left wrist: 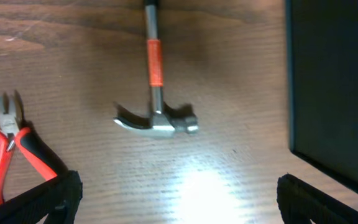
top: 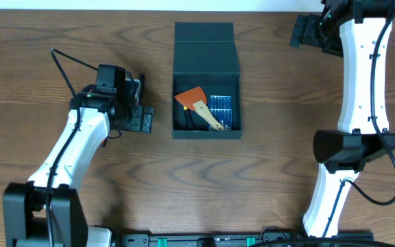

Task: Pack container

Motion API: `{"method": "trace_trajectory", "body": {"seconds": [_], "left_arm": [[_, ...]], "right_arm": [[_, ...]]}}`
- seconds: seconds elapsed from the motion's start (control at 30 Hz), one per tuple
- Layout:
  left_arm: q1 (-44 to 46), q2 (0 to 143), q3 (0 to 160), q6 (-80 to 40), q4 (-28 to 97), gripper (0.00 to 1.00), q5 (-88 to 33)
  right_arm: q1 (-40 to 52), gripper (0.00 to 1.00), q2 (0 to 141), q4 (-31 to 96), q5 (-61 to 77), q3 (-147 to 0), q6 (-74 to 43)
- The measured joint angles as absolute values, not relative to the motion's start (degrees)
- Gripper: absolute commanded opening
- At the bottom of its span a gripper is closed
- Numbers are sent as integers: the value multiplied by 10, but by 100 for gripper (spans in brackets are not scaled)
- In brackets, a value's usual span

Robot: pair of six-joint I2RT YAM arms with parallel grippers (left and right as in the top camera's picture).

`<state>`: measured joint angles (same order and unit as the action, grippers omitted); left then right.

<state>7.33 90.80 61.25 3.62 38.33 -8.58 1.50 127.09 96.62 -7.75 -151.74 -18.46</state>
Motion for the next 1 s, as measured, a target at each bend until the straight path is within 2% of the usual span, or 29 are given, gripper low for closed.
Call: {"method": "trace_trajectory", "body": {"seconds": [1.0], "left_arm": [[74,1014,613,32,329,99,-52]], "right_arm": [[15,99,1271,966,-77,-1517,-185]]}}
